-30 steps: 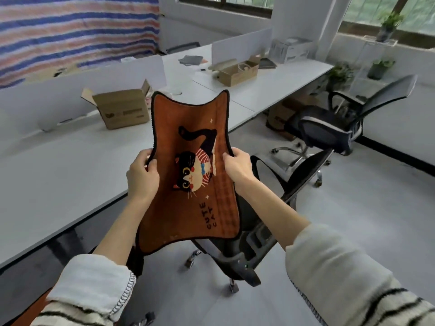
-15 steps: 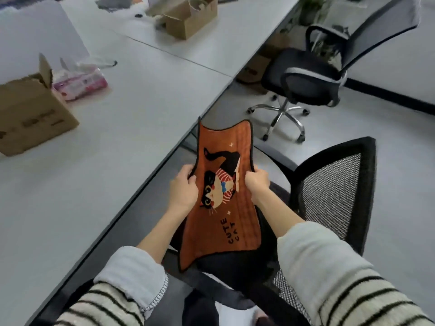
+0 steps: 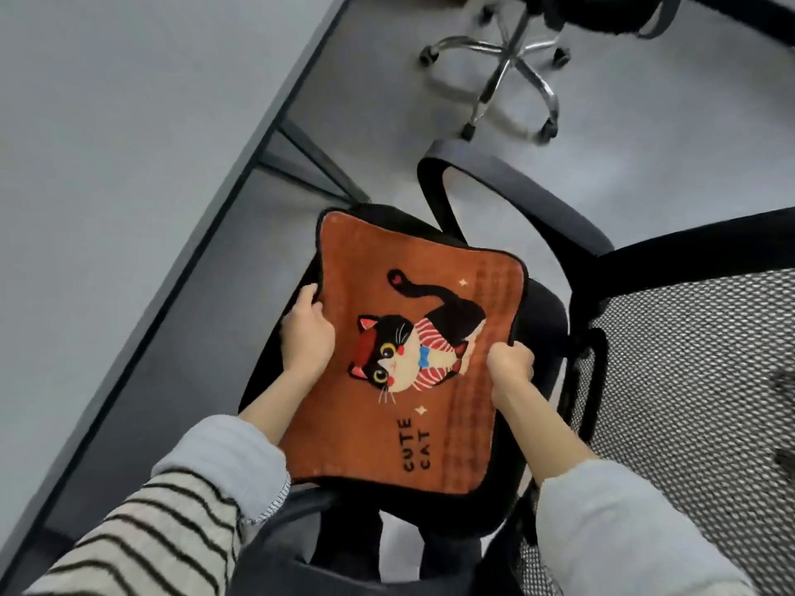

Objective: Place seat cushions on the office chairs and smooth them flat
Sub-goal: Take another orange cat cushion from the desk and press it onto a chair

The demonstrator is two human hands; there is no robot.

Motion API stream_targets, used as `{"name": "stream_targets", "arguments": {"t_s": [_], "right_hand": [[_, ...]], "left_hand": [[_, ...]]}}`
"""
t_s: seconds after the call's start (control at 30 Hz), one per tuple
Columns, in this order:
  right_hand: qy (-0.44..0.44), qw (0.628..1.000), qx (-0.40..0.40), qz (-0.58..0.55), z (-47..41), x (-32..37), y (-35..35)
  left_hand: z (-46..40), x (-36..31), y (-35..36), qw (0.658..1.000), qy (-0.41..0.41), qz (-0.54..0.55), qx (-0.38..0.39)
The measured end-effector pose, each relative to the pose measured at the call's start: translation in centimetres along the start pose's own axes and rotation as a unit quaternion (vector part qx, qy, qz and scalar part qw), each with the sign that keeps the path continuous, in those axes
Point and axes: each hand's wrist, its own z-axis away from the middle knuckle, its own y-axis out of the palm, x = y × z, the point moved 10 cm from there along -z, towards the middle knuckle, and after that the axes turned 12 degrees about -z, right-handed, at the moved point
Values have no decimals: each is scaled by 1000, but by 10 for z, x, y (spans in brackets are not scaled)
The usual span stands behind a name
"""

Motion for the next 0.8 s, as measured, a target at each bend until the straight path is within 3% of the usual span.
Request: {"name": "stream_targets", "arguments": {"t_s": [0.1,0.23,0.43,0.53,0.63,0.7,0.8], "right_hand": [[-1,998,-56,24,-24,-23,-15],[-28,989,-78,126,-41,-40,-18],[-56,973,-81,210,-35,-54,-18],[-90,964,-92,231,-40,-40,-15],[-225,925,-49,303,-48,3,23],[-327,873,-15,361,-48,37,50],[-402,820,-8,407,-62,70,82]], "left_hand": [[-32,48,14,998,-52,-41,0],[-45,83,33,995,-48,-85,12],[-21,93,48,996,-40,-81,20],[-19,81,43,989,-47,-139,20],[-40,54,36,979,6,-204,-27],[-55,26,47,971,74,-226,-23],[-83,-15,72,953,152,-263,-9]]}}
